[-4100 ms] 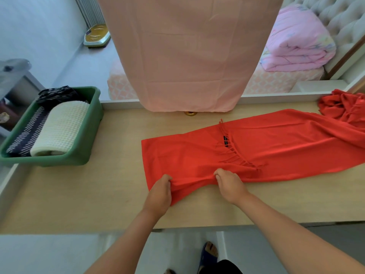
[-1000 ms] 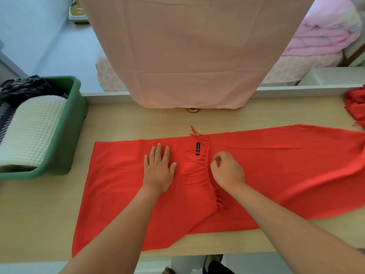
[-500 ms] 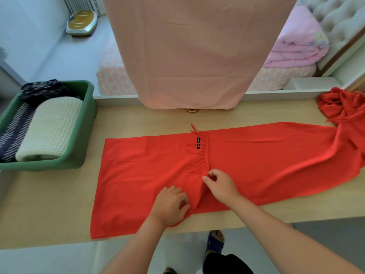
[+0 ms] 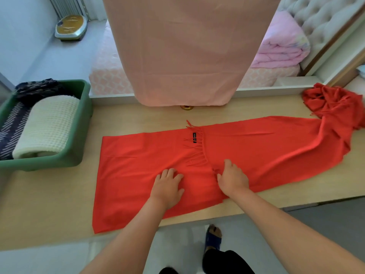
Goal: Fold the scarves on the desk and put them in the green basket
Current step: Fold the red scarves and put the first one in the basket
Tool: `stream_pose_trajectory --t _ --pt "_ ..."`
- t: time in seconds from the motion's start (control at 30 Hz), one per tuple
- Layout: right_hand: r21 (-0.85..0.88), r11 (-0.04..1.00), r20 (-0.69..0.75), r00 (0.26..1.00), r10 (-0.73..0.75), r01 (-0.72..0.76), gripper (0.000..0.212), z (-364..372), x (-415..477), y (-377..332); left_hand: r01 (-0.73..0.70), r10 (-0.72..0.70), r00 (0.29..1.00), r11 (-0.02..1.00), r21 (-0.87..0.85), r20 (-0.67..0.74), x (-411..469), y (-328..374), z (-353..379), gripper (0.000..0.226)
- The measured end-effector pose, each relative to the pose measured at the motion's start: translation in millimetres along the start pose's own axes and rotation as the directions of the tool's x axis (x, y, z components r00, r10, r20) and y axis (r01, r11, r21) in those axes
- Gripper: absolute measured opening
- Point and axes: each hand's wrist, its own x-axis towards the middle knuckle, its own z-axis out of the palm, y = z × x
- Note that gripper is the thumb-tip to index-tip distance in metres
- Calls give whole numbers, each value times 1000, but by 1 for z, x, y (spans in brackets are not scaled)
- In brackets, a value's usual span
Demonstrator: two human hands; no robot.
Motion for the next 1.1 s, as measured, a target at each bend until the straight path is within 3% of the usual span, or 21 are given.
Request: stream_pose_trajectory --t 0.1,0.2,0.37,0.53,0.67,0.77,0.87,0.97,1.1 --pt "-144 975 -11 985 -171 167 58 9 -6 18 -46 45 999 999 30 17 9 16 0 61" --pt "-62 989 143 982 -125 135 60 13 -12 39 -66 63 997 995 71 46 18 37 -5 59" --pt "119 968 251 937 -245 221 60 -8 -11 69 -73 70 997 992 105 26 40 84 -22 48" --pt "253 954 91 978 -189 161 46 -64 31 146 -131 131 991 991 39 17 91 160 -35 49" --pt "199 979 33 999 -43 35 46 -94 74 241 -196 196 980 980 -14 25 145 239 -39 50" --pt "86 996 91 996 18 -26 50 -103 104 309 -249 251 966 968 -36 60 187 302 -34 51" --pt "-71 996 212 977 -30 47 58 -99 126 360 -284 286 952 958 -33 109 227 358 -22 54" --pt "-120 982 297 949 -105 146 62 -89 137 395 -258 248 947 966 20 205 254 396 -9 68" --pt "-165 962 191 964 -186 218 57 -84 135 427 -277 214 916 949 149 340 265 420 4 102"
